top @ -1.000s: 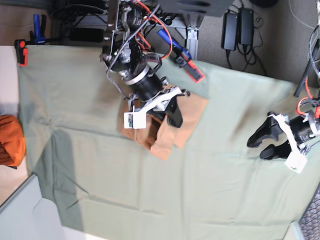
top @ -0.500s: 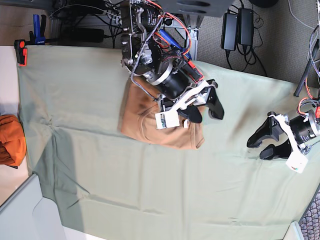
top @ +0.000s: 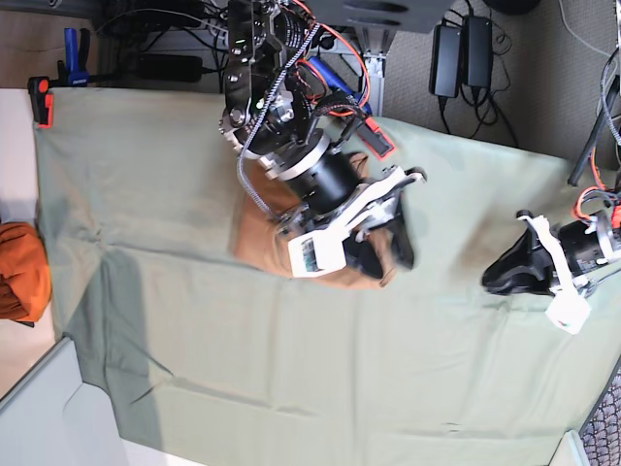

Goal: Fold the T-shirt properly
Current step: 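Release the hem and regrasp the folded shirt's edges with both grippers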

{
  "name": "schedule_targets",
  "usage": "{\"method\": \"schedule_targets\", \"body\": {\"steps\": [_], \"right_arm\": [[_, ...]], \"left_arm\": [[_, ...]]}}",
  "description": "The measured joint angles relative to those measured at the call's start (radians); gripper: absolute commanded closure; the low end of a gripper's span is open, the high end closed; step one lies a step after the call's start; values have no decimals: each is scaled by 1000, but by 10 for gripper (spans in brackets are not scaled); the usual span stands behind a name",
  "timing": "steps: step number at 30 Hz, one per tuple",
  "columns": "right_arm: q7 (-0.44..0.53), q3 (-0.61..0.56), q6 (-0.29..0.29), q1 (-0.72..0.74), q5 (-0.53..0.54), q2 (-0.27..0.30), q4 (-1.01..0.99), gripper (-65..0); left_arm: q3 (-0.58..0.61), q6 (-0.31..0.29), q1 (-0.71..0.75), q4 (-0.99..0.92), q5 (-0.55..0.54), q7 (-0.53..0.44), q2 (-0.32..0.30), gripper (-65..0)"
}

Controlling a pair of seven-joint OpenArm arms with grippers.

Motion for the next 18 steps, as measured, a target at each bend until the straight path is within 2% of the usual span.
{"method": "schedule_targets", "body": {"steps": [2, 8, 11, 14, 18], "right_arm": [[9, 64, 0, 30, -38, 14, -1, 0], [36, 301, 0, 146, -71, 111, -99, 0], [44, 394, 0, 183, -56, 156, -204, 0], [43, 448, 0, 204, 11, 209, -296, 0], [47, 462, 0, 224, 39, 255, -362, 0]], "left_arm": [[72, 1, 2, 73, 12, -5, -3, 0], [392, -7, 10, 216, 267, -96, 17, 0], [517, -6, 10, 215, 335, -98, 45, 0], [594, -7, 10, 214, 431, -124, 95, 0], [620, -6, 9, 194, 545, -177, 169, 0]]}}
